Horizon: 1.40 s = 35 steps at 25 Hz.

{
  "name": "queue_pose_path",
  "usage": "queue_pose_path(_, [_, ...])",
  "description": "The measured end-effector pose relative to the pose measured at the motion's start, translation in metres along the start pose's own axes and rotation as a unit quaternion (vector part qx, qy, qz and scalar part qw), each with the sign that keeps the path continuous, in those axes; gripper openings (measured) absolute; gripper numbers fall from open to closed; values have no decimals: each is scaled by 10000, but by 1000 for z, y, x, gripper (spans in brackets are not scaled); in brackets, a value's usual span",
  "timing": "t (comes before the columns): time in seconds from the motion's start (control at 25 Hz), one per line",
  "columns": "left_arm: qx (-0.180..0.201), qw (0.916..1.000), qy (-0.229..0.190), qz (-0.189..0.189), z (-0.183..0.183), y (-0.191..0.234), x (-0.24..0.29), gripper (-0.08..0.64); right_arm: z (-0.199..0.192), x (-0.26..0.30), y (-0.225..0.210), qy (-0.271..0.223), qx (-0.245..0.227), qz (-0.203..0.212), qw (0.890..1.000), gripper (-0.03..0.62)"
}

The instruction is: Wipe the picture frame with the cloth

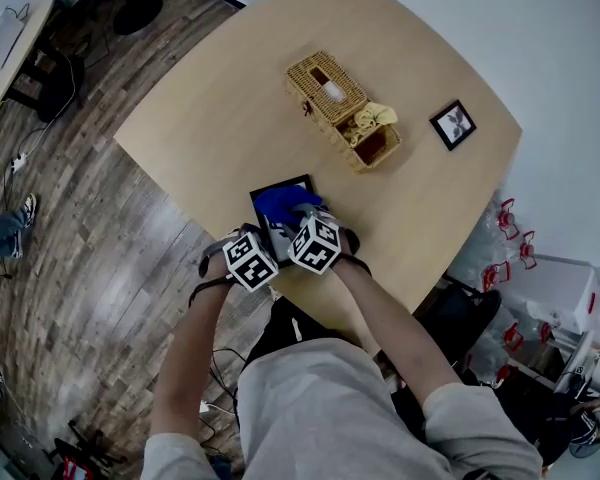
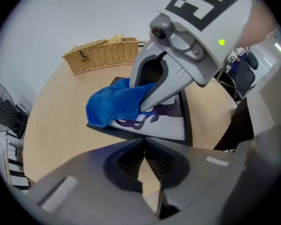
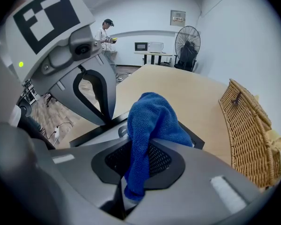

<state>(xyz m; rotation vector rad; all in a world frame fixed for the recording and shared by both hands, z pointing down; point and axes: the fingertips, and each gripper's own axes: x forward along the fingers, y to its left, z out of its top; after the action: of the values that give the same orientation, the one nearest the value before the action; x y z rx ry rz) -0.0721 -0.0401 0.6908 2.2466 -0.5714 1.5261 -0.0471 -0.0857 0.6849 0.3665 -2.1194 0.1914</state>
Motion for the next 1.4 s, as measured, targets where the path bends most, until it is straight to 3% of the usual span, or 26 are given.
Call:
queue_pose_path(0.64, [-20,10000,-31,-44,0,0,2,54,30,20,-35,99,-171,-200,9996,57])
queue_pose_path(1.4, [-52,10000,-80,-14,0,0,2,54,52,31,-16,57,-585,-59,9983,57])
